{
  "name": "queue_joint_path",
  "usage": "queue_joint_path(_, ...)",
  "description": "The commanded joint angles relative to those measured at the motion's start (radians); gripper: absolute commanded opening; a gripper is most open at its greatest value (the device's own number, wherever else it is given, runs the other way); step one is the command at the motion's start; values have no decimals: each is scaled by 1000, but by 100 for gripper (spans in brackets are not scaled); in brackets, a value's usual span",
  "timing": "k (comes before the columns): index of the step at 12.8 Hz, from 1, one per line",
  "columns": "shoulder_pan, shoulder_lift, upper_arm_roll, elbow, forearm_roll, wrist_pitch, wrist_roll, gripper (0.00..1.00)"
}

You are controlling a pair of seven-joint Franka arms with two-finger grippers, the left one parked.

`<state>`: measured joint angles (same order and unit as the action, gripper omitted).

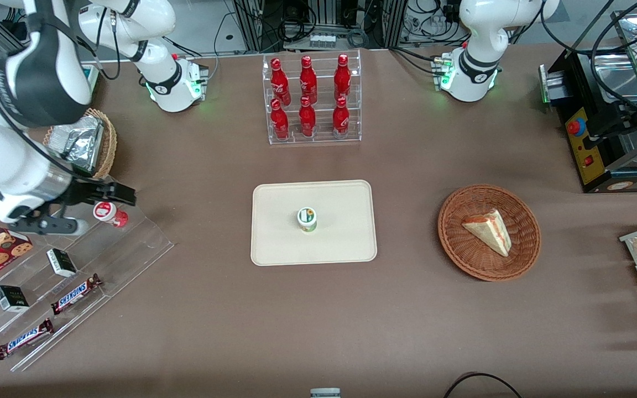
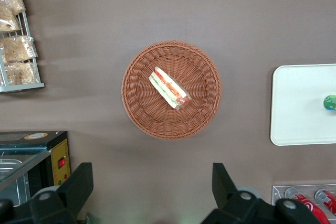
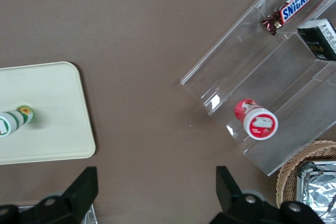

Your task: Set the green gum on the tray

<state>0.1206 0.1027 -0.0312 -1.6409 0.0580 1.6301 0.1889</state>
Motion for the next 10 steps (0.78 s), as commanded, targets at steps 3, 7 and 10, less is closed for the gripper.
queue_joint_path(3,-88,-104,11,-88,23,-27,-100,100)
queue_joint_path(7,-122,-152,10,-86,-12,-101,-143,100)
queue_joint_path(10,-128,-169,8,-85,-21,-134,-143,100)
